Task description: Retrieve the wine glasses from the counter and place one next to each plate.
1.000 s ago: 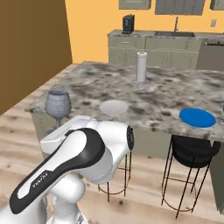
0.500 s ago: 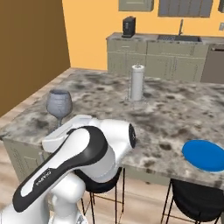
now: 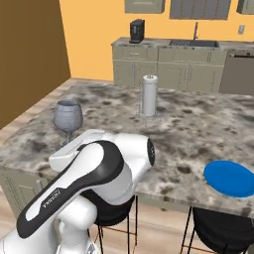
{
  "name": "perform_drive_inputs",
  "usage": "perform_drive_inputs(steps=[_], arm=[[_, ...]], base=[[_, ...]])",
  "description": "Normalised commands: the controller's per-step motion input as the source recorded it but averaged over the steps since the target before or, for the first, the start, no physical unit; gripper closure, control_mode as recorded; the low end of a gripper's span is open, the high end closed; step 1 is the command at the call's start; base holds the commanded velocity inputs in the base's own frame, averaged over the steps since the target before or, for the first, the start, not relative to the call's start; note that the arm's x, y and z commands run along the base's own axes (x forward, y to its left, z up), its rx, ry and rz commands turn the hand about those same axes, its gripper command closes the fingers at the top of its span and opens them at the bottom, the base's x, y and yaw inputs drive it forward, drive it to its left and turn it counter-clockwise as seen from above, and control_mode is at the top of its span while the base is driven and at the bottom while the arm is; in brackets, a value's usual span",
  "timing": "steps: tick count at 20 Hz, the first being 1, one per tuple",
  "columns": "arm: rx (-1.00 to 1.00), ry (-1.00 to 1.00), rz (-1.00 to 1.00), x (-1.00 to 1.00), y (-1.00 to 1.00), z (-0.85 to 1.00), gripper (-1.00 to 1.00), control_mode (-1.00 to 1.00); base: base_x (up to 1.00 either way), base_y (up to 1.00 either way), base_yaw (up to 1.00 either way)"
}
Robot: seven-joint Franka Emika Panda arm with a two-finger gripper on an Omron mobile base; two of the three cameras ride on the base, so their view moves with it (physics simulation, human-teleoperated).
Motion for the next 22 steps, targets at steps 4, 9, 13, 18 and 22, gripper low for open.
perform_drive_inputs(steps=[4,9,13,18,22], arm=[[0.0,0.0,0.0,0.0,0.0,0.0,1.0,1.0],[0.0,0.0,0.0,0.0,0.0,0.0,1.0,1.0],[-0.01,0.0,0.0,0.5,-0.1,-0.18,1.0,-1.0],[-0.03,0.0,0.0,1.0,-0.32,-0.39,1.0,-1.0],[-0.03,0.0,0.0,0.98,-0.49,-0.39,1.0,-1.0]], base=[[0.66,0.0,-0.32],[0.71,-0.02,-0.14],[0.46,-0.12,0.0],[0.0,0.0,0.0],[0.0,0.0,0.0]])
